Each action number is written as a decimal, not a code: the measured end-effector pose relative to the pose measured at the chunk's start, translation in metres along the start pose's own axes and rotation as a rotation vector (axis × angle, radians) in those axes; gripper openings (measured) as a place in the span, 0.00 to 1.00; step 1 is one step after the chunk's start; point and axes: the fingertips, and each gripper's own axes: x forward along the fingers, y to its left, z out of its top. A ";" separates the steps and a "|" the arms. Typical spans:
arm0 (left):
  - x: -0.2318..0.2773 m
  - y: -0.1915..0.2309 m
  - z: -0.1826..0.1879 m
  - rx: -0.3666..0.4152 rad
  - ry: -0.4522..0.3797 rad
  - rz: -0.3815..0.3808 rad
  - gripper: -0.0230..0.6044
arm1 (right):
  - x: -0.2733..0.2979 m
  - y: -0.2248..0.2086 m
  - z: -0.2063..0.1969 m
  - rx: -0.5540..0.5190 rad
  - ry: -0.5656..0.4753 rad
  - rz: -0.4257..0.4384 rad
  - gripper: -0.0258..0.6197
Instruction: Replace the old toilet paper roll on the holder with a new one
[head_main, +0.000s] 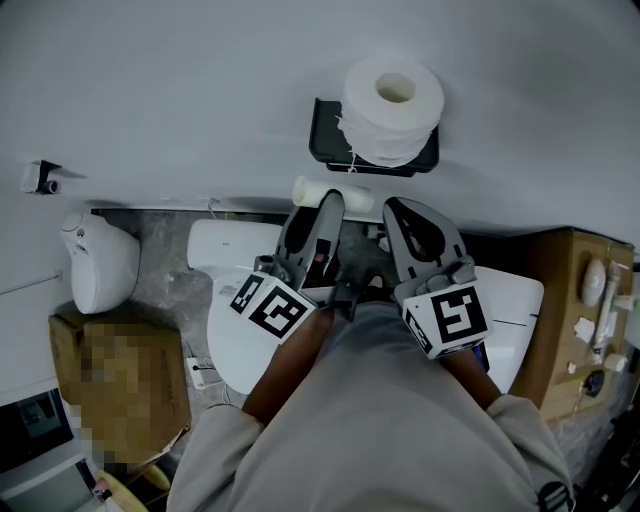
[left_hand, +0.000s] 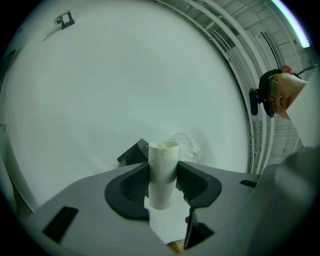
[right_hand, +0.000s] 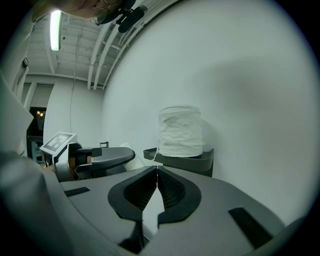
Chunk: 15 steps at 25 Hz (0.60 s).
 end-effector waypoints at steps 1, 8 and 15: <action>0.001 0.000 0.000 -0.004 0.001 0.000 0.32 | 0.000 -0.001 0.000 0.002 0.000 -0.002 0.07; 0.004 0.002 0.000 0.008 -0.007 0.000 0.31 | 0.003 -0.004 -0.001 -0.004 0.009 -0.005 0.07; 0.006 0.002 -0.002 -0.042 -0.007 -0.027 0.31 | 0.004 -0.007 -0.002 0.003 0.008 -0.007 0.07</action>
